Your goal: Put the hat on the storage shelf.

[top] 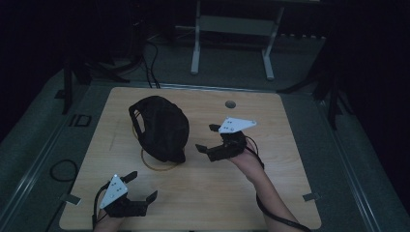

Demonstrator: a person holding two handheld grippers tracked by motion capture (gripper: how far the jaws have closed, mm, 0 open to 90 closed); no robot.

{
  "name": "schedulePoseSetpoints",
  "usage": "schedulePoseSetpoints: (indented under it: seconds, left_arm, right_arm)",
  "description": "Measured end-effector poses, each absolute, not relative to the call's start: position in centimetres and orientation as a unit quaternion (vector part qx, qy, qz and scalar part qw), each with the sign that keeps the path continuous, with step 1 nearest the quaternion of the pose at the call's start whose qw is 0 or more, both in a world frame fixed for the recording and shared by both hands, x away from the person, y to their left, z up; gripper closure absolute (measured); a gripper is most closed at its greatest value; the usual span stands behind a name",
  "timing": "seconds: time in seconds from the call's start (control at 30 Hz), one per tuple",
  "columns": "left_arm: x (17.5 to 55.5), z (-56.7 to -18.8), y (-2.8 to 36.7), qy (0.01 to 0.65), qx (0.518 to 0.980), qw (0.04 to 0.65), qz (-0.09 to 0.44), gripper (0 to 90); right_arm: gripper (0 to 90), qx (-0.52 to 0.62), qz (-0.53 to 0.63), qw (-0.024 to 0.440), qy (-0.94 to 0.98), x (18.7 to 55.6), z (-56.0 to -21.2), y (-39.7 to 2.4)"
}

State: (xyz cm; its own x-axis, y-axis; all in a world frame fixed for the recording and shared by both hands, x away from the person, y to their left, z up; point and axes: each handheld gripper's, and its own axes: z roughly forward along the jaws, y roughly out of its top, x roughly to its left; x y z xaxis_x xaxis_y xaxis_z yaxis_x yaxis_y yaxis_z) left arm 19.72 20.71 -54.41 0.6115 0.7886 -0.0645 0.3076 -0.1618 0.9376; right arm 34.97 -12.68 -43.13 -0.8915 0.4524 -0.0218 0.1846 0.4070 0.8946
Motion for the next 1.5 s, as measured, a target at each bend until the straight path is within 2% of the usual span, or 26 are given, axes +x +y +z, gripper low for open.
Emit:
schedulePoseSetpoints:
  seconds: [0.77,1.5]
  left_arm:
    - [19.9,-54.9,20.6,0.378,0.732,0.52,0.226,2.5]
    - [20.0,-55.1,20.6,0.381,0.735,0.515,0.222,2.5]
  right_arm:
    - [14.3,0.193,0.502,0.102,0.837,32.1,-49.1,-16.0]
    - [14.5,0.217,0.467,0.112,0.85,29.8,-52.9,-20.2]
